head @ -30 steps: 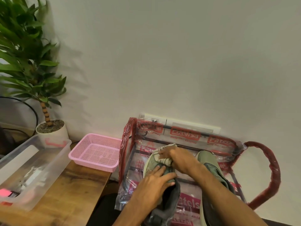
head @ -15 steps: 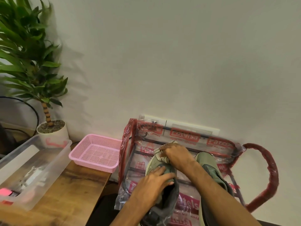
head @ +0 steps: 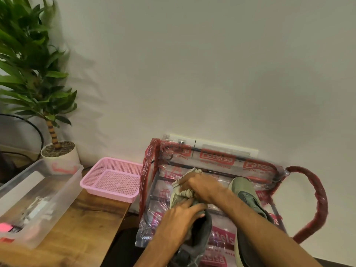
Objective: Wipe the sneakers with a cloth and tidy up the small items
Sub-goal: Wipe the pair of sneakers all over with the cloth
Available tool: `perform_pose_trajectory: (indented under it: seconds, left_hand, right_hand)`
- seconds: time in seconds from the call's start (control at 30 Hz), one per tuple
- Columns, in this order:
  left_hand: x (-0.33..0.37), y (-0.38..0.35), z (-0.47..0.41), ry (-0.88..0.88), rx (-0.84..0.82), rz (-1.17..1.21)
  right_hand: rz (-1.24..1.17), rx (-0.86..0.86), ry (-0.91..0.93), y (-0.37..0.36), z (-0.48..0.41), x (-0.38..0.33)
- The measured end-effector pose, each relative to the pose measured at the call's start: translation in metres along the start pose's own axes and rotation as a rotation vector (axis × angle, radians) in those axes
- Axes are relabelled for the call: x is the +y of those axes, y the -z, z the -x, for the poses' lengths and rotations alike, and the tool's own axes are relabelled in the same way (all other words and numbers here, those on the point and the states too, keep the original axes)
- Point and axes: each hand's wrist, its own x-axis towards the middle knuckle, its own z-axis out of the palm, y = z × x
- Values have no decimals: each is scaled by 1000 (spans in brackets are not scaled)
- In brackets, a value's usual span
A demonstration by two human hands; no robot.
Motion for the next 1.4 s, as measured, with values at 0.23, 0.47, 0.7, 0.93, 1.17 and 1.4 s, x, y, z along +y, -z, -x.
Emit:
perform_pose_trajectory:
  seconds: [0.23, 0.47, 0.7, 0.93, 1.17, 1.4]
  left_hand:
    - [4, 4, 4, 21, 44, -22]
    - [2, 4, 3, 28, 35, -61]
    - [3, -1, 5, 45, 34, -79]
    - [9, 11, 5, 43, 16, -112]
    - [6, 7, 4, 92, 20, -50]
    - [7, 21, 15, 120, 68, 58]
  right_hand:
    - [90, 70, -80, -9, 3, 7]
    - [179, 63, -186, -3, 25, 26]
    - [-5, 272, -355, 10, 21, 16]
    - [-3, 165, -357, -11, 41, 18]
    - [-191, 343, -659, -3, 35, 21]
    - [-190, 98, -511, -14, 50, 8]
